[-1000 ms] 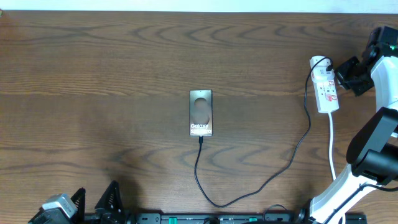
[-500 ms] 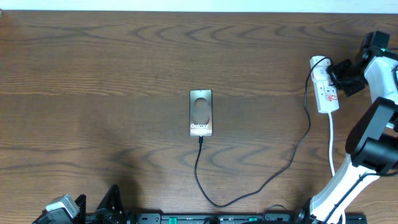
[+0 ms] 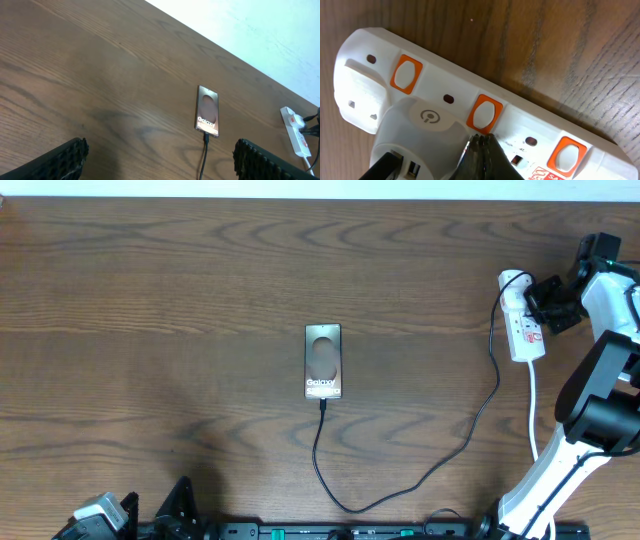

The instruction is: Plug charger to phone and switch on socket

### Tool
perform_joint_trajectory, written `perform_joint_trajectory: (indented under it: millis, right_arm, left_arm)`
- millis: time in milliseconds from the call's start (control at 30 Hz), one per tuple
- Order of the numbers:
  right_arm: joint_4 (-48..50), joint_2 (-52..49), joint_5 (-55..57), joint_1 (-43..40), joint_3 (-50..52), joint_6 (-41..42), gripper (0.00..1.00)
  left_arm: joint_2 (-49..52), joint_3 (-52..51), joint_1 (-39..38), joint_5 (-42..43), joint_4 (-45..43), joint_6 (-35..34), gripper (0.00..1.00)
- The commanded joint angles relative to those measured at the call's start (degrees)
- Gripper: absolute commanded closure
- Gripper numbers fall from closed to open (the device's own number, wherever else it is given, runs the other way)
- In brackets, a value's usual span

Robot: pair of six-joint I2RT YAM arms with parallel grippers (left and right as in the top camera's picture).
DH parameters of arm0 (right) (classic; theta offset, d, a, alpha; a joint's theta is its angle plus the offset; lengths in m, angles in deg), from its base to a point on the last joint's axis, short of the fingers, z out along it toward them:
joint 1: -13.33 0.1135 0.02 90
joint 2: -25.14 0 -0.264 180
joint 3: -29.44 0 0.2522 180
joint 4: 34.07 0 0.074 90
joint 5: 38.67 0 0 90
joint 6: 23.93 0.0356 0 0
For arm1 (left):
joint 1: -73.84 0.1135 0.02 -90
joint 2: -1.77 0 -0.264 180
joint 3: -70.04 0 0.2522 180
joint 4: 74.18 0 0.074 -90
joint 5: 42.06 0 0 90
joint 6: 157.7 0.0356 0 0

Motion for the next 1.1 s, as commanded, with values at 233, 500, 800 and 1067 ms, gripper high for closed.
perform_joint_trajectory:
  millis: [233,500,800,1067]
  right_arm:
    - [1.3,-0.1,-0.4,-1.2,-1.1,-0.4,0.99]
    - [1.6,-1.5,-0.6,-0.3,-1.1,-0.6,0.99]
    - [1.1,-6.1,-1.4,2.8,-1.1,-1.3,0.99]
    - [-1.1,-8.0,-3.7,2.9,-1.1,-2.9,0.99]
  left_arm:
    - [-0.1,0.6,0.3,-0.5,0.0,0.3,0.06]
    - [-0.1,0.6,0.3,-0.5,0.0,0.3,0.06]
    - [-0.1,0.6,0.3,-0.5,0.0,0.3,0.06]
    - [-0.1,0.6,0.3,-0.5,0.0,0.3,0.06]
